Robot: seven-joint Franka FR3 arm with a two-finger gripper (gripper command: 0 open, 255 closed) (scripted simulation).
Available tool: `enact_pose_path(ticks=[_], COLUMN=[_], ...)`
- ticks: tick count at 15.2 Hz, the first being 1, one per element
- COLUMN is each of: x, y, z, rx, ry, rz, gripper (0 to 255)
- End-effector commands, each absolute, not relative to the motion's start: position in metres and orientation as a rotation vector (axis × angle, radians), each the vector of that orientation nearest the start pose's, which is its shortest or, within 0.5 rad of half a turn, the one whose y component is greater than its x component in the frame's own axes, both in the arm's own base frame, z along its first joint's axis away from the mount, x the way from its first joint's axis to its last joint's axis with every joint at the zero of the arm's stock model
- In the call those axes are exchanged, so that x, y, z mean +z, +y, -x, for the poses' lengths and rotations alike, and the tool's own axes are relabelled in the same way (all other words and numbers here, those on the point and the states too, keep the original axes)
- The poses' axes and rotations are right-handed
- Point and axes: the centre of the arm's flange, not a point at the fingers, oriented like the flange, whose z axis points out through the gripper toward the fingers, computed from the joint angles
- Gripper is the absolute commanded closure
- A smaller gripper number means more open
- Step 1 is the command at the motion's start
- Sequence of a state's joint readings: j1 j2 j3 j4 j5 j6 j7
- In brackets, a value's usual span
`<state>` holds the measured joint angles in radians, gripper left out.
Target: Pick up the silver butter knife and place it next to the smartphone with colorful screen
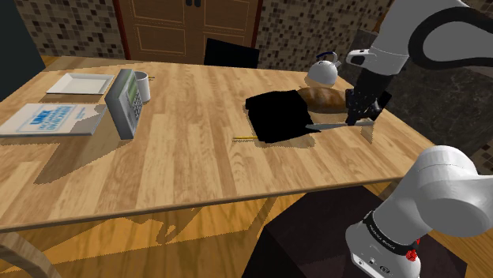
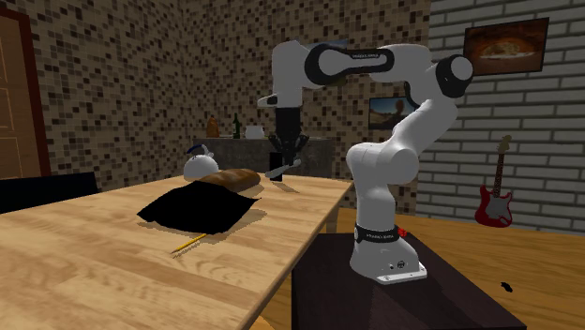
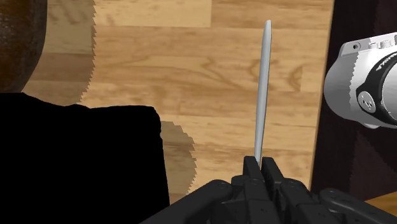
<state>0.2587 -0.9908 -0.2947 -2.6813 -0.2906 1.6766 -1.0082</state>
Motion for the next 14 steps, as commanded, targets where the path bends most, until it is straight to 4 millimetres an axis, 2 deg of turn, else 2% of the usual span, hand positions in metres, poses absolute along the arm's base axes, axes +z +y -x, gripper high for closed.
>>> enact_pose_path(ticks=[1, 14], x=[0.501, 0.57], y=[-0.043, -0.043], z=[-0.268, -0.268], rx=[0.072, 0.072], ry=[-1.711, -1.711], rz=[2.664, 2.664], gripper=[255, 255])
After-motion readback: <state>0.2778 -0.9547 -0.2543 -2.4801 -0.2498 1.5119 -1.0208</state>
